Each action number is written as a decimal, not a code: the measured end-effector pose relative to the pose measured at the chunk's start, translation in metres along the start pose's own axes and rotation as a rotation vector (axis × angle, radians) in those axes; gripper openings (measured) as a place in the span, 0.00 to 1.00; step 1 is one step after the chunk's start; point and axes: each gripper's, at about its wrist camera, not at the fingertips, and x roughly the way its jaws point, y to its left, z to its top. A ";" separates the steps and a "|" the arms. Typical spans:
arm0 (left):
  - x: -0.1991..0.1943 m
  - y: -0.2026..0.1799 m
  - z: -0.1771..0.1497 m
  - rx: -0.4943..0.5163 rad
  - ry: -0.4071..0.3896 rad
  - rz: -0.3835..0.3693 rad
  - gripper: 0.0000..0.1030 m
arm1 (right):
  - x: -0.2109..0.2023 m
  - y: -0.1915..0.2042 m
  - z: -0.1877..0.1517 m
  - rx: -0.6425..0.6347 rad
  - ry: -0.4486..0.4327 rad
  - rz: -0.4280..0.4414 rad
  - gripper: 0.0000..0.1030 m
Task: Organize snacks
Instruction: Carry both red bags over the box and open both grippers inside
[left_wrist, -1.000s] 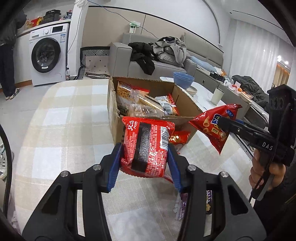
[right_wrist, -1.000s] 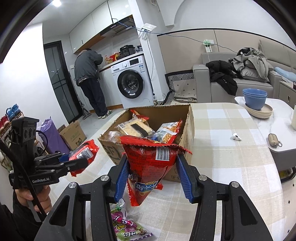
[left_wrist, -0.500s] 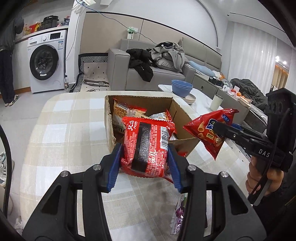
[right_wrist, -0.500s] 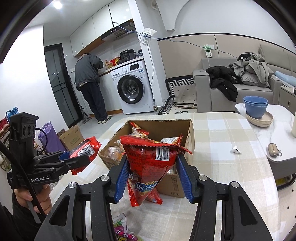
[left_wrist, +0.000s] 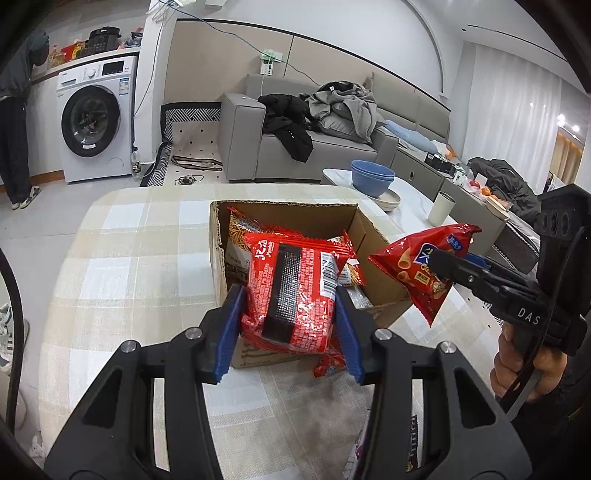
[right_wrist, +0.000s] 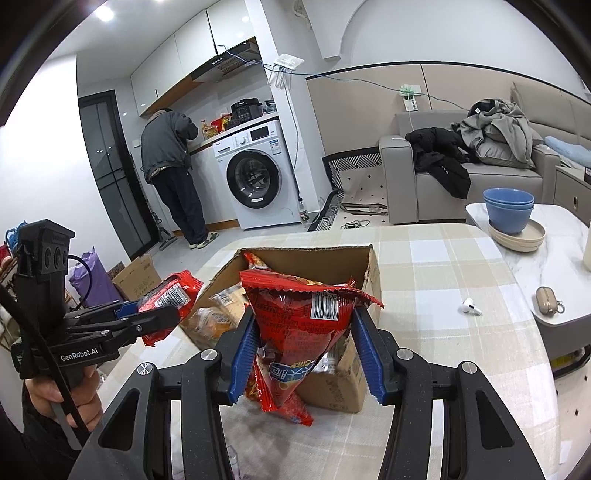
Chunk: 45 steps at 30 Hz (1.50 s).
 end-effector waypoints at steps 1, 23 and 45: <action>0.002 0.000 0.001 0.001 0.000 0.002 0.43 | 0.002 -0.001 0.001 0.002 0.001 0.000 0.50; 0.063 0.006 0.043 0.014 0.016 0.064 0.43 | 0.041 -0.005 0.022 -0.002 0.029 -0.031 0.50; 0.145 -0.002 0.037 0.106 0.093 0.108 0.43 | 0.094 0.009 0.012 -0.116 0.118 -0.105 0.50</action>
